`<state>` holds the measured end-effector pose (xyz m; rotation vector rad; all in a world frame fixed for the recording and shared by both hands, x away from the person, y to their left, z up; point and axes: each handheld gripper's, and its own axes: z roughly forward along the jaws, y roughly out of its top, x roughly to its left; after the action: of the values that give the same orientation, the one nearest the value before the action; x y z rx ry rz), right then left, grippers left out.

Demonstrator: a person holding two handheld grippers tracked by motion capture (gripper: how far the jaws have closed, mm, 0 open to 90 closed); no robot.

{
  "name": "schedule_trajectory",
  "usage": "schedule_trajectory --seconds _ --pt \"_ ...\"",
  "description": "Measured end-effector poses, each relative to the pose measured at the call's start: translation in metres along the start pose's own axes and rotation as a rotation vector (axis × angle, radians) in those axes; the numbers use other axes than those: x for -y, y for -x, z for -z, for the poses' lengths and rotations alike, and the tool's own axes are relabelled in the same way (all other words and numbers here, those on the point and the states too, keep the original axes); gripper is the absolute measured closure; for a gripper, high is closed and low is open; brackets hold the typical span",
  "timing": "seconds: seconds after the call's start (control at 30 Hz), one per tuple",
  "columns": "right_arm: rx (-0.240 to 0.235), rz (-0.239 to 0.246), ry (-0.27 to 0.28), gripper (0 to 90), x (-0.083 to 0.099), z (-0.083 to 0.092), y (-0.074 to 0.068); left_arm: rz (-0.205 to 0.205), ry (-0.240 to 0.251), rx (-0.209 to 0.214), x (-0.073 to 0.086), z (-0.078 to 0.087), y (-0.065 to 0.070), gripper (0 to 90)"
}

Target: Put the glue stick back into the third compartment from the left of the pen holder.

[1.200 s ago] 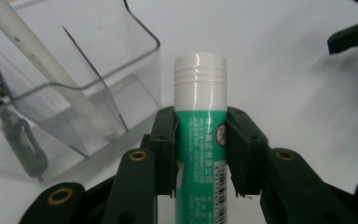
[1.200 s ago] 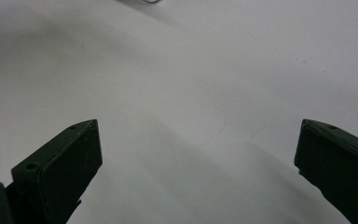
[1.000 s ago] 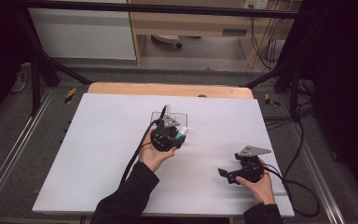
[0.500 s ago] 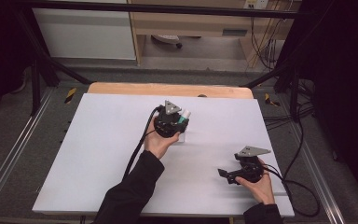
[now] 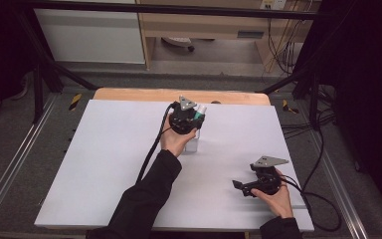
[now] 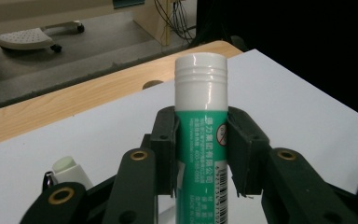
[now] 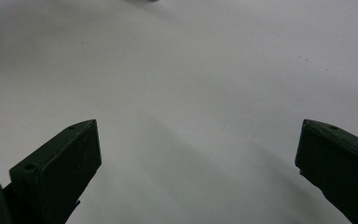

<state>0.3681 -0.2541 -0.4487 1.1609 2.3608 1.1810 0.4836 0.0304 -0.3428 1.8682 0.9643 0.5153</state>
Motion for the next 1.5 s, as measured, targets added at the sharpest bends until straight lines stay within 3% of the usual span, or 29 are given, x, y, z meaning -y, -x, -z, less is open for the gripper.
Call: schedule_trajectory --seconds 0.27,0.43,0.77,1.0,1.27,1.5 --pt "-0.002 0.001 0.001 0.7 0.000 -0.001 0.000 0.010 0.016 -0.018 0.009 -0.012 -0.005 65.0" --pt "-0.002 0.000 -0.001 0.7 0.000 0.000 0.000 0.015 -0.001 -0.021 0.016 -0.017 -0.008 65.0" --pt "-0.001 0.002 -0.002 0.7 0.000 -0.001 0.000 0.031 -0.001 0.001 0.029 -0.020 -0.011 65.0" --pt "0.001 0.002 -0.002 0.7 0.000 -0.001 0.000 -0.003 -0.007 0.006 0.029 -0.020 -0.010 64.8" --pt "0.000 0.006 -0.005 0.7 0.000 -0.001 0.000 -0.035 -0.084 0.017 0.031 -0.018 -0.013 64.0" --pt "-0.001 0.001 -0.008 0.7 0.000 -0.002 0.000 -0.043 -0.067 0.045 0.024 -0.004 -0.013 52.8"
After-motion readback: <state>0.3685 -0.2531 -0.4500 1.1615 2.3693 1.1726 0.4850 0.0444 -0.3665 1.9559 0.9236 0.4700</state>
